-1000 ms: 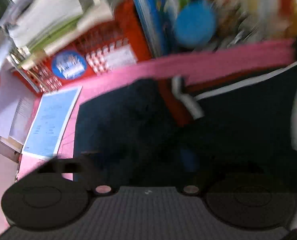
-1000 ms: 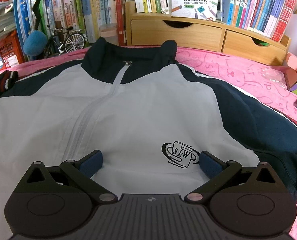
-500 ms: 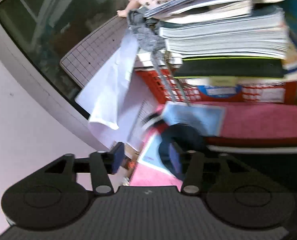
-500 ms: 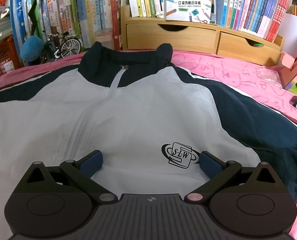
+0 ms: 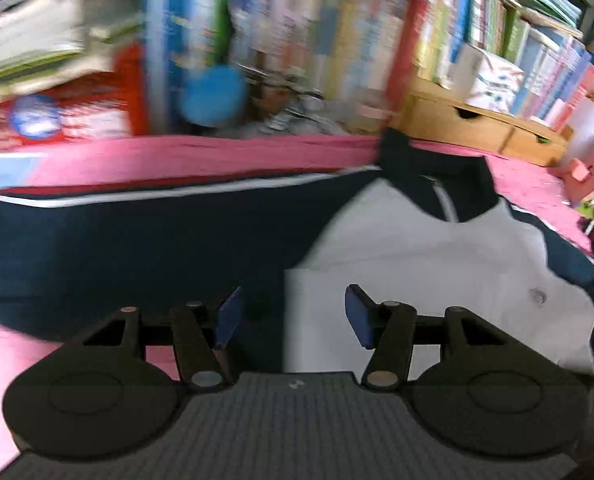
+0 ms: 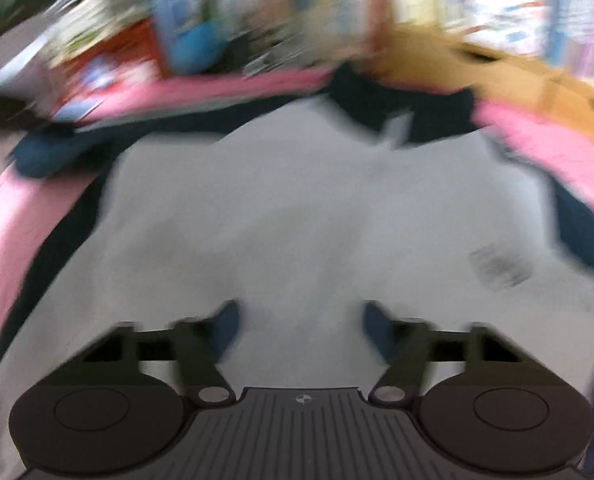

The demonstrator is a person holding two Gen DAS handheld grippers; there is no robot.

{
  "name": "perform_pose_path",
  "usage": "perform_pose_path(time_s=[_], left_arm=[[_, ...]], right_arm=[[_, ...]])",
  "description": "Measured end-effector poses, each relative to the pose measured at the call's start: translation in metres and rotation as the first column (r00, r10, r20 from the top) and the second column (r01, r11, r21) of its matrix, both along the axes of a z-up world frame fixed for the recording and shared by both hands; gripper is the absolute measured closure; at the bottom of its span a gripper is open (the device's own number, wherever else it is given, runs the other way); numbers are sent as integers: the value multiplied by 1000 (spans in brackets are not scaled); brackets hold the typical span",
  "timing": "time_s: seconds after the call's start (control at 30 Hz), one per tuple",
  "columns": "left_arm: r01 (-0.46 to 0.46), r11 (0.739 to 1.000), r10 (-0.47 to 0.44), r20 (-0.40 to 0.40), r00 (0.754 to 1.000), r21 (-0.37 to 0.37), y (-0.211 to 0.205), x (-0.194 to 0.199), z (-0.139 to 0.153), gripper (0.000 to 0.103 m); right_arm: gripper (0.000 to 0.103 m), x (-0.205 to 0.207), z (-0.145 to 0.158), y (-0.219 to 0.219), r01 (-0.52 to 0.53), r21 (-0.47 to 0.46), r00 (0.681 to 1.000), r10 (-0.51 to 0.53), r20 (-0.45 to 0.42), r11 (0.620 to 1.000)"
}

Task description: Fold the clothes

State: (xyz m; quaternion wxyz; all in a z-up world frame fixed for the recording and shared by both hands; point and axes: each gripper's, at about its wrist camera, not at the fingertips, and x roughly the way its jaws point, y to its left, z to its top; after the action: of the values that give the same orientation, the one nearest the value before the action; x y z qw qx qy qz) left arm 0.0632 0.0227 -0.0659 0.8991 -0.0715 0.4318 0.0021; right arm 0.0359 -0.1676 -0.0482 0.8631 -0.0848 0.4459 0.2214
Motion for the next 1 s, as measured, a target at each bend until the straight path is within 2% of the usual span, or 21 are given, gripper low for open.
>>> perform_pose_path(time_s=[0.03,0.13,0.2,0.27,0.33,0.4,0.47,0.53,0.57,0.6,0.67,0.7,0.77,0.87,0.9,0.93,0.97,1.0], left_arm=[[1,1000,-1,-27,1000,7,-13,11,-8,48],[7,992,5,-89,996,126,-18,25,-33,46],[5,981,19,-122,992,192,-9,26,-45,44],[-15,980,39,-114,993,200,2,17,-41,44],[-25,977,51,-120,992,213,8,10,-34,44],[-17,975,48,-134,990,222,7,2,-32,45],[-10,973,45,-149,988,230,5,-6,-29,44],[-2,971,42,-163,986,239,3,-14,-26,40],[2,970,40,-170,985,243,2,-18,-25,40],[6,969,39,-178,983,247,2,-22,-23,40],[14,967,38,-198,980,255,0,-30,-22,40],[16,966,41,-216,976,257,-1,-32,-26,40],[16,965,50,-242,969,262,-4,-35,-32,40],[-2,958,74,-242,968,286,-7,-36,-33,37],[-7,956,81,-243,967,293,-7,-36,-33,34],[-13,954,90,-244,966,300,-7,-36,-34,30],[-20,952,99,-245,965,306,-6,-35,-34,29],[-28,951,108,-246,963,307,-6,-36,-34,28]], right_arm=[[53,-12,-2,12,-32,-24,999,32,7,999],[52,-36,-2,34,-143,-56,990,143,3,988],[52,-34,1,28,-149,16,987,149,-53,989],[54,-24,4,4,-100,122,986,115,-118,987],[53,-15,5,-24,6,120,992,10,-127,993],[50,-3,9,-67,157,76,986,-151,-72,985],[42,10,14,-110,307,41,952,-307,-10,951],[30,22,19,-153,448,12,892,-447,60,894],[27,31,22,-171,487,-30,868,-481,125,873],[15,40,24,-188,527,-74,840,-506,194,847],[3,64,24,-202,580,-220,796,-489,355,784],[1,80,23,-211,588,-279,787,-456,416,759],[0,116,12,-228,587,-380,794,-416,443,715],[0,165,-17,-259,588,-465,809,-480,339,662],[5,179,-27,-269,585,-486,809,-511,291,649],[18,182,-33,-280,578,-489,809,-538,237,653],[62,184,-40,-291,571,-492,806,-564,182,657],[82,186,-45,-302,567,-491,799,-586,134,662]])
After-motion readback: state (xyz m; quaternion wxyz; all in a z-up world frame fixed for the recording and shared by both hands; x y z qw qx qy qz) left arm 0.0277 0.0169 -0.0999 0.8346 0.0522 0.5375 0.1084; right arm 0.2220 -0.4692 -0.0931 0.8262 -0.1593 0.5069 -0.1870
